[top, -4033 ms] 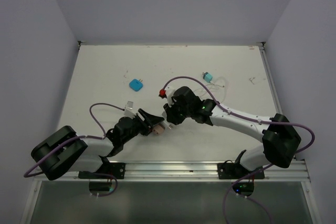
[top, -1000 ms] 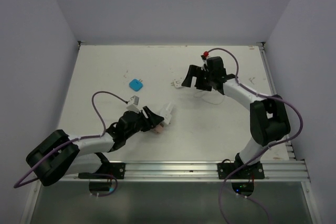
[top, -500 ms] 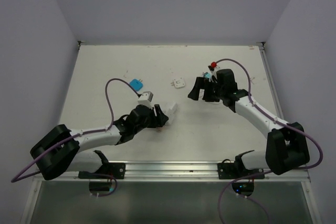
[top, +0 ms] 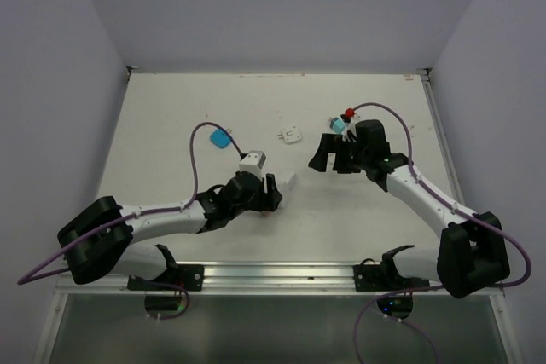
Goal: Pull the plug off the socket
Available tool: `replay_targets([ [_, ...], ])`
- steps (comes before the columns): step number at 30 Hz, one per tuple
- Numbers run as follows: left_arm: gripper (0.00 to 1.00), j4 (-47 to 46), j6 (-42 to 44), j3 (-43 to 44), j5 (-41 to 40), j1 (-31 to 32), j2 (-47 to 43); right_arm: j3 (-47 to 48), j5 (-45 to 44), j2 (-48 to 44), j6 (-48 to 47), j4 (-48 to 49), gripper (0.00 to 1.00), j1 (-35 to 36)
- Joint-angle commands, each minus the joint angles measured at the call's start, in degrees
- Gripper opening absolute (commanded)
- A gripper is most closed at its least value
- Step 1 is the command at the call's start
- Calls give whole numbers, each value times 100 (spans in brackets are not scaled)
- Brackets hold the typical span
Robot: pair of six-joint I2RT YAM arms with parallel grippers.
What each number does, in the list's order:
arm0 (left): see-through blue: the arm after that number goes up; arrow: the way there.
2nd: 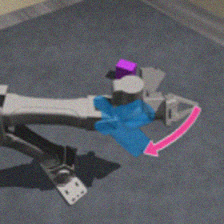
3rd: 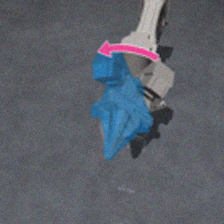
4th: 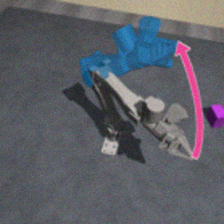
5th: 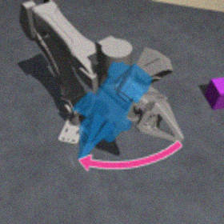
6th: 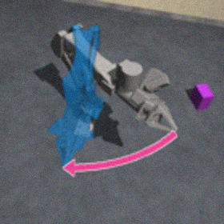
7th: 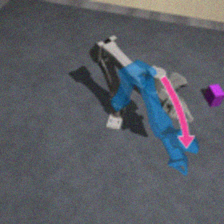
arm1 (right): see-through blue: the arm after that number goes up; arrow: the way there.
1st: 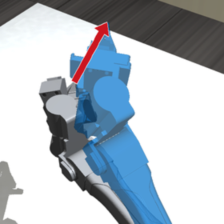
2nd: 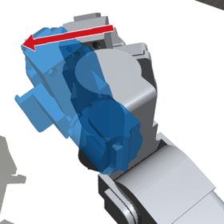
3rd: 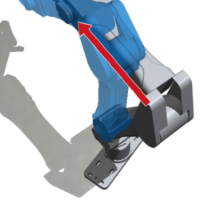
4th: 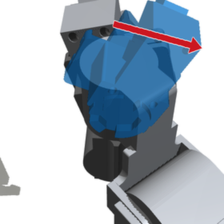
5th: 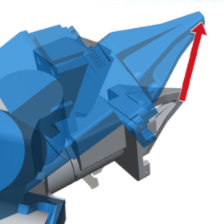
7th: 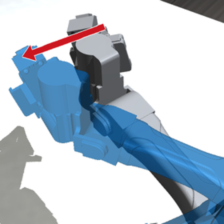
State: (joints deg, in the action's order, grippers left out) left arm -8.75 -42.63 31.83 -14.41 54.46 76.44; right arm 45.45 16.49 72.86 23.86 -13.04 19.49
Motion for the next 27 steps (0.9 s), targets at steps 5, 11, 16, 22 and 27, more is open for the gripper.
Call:
replay_targets([
  [5, 87, 296, 299, 191, 61, 21, 81, -89, 188, -263, -188, -32, 99, 3],
  [11, 98, 304, 291, 332, 88, 4, 99, -124, 197, -272, -241, -50, 99, 3],
  [16, 100, 531, 536, 507, -34, -40, 125, -151, 240, -316, -311, -85, 99, 3],
  [22, 100, 1252, 1283, 1140, -500, -32, 151, -142, 258, -404, -364, -155, 99, 3],
  [27, 100, 1622, 1731, 1624, -703, 47, 396, -151, 232, -448, -382, -155, 99, 11],
])
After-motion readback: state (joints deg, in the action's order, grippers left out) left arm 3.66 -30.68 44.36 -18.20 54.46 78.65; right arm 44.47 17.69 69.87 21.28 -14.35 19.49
